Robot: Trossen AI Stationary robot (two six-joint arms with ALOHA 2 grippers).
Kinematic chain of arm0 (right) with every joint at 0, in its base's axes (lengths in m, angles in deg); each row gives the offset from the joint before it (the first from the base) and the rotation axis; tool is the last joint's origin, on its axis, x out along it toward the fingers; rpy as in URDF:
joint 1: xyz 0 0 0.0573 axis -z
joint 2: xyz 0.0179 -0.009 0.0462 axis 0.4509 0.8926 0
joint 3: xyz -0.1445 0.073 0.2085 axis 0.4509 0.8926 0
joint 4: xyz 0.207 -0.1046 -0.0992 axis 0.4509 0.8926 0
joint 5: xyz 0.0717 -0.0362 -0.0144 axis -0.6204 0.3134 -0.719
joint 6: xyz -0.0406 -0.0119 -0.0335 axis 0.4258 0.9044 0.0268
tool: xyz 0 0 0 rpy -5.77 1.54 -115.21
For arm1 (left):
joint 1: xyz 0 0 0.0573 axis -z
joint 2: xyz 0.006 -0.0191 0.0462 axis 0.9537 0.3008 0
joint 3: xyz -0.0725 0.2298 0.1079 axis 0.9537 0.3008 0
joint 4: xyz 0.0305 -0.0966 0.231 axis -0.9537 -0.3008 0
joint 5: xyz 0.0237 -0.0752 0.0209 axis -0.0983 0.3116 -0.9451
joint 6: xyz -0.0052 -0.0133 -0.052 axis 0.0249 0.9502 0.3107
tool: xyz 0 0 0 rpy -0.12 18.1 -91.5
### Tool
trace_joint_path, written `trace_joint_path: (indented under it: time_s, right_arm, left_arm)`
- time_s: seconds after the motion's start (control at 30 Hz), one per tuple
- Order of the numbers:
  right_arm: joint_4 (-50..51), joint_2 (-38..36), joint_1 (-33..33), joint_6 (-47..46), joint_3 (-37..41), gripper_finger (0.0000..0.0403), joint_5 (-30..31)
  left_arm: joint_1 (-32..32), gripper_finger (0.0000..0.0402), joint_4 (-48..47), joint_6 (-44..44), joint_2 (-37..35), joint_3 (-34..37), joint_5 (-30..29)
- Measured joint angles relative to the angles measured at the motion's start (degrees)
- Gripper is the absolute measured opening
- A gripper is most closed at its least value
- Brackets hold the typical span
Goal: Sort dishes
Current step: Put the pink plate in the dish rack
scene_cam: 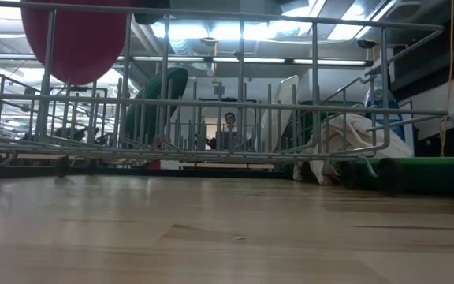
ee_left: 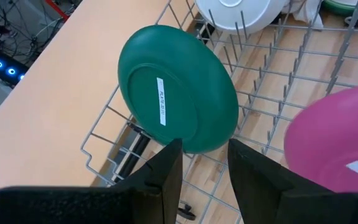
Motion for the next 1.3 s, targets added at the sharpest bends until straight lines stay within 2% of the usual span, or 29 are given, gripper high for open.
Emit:
trace_joint_path:
  time_s: [0.57, 0.77, 1.07, 1.3]
  right_arm:
    - [3.67, 3.19, 1.82, -7.07, -0.07, 0.0016, 0.30]
    - [5.35, 3.19, 1.82, -7.68, -0.07, 0.0038, 0.24]
    - [9.46, 3.15, 2.19, -8.88, -0.07, 0.0072, -6.39]
    - [12.22, 3.13, 3.35, -10.37, -0.07, 0.0112, -4.96]
  left_arm:
    - [0.00, 0.0117, 0.00, 0.00, 0.02, 0.00, 0.02]
    - [0.00, 0.0117, 0.00, -0.72, 0.02, 0.00, 0.02]
    - [0.00, 0.0117, 0.00, -2.82, 0.02, 0.00, 0.02]
    - [0.00, 0.0117, 0.00, -3.04, 0.02, 0.00, 0.03]
